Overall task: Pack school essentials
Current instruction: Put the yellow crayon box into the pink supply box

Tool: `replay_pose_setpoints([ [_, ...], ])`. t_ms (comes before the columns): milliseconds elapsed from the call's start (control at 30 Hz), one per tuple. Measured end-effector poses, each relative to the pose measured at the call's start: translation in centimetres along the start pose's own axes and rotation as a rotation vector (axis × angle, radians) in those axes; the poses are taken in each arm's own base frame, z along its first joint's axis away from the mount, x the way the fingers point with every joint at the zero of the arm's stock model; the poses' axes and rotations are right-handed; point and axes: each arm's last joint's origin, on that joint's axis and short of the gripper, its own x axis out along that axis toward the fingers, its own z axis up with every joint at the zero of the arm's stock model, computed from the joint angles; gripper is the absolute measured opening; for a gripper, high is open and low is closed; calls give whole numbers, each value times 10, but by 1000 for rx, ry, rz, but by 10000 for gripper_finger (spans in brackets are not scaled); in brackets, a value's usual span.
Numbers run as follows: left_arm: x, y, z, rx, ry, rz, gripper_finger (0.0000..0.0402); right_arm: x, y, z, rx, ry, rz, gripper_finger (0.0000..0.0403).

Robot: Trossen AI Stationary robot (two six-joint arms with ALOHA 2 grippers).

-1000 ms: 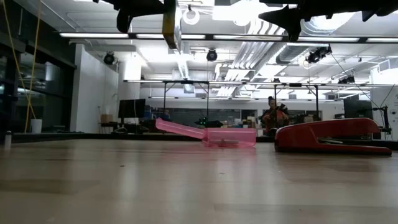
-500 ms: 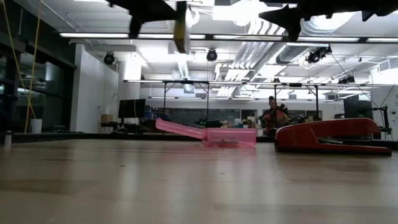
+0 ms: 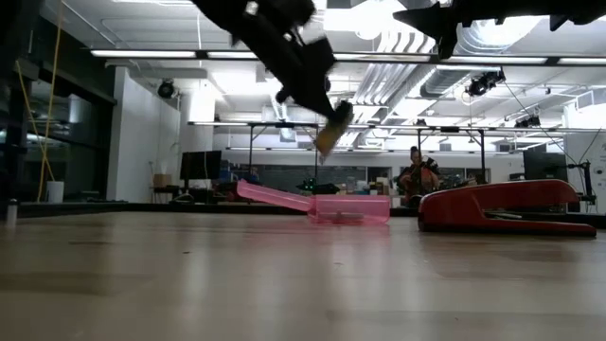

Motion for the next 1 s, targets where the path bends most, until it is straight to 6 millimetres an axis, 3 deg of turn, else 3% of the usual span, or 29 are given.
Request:
replay_pose_setpoints([
  [200, 60, 0, 3, 97, 103, 15, 0, 0, 0, 0, 2, -1, -5, 188],
  [433, 101, 2, -17, 218, 304, 66, 0, 0, -1, 0, 21, -7, -29, 188],
  [867, 106, 5, -23, 232, 342, 113, 2, 0, -1, 0, 21, -8, -28, 188],
  [1000, 106, 5, -23, 232, 344, 115, 23, 0, -1, 0, 19, -8, -28, 188],
])
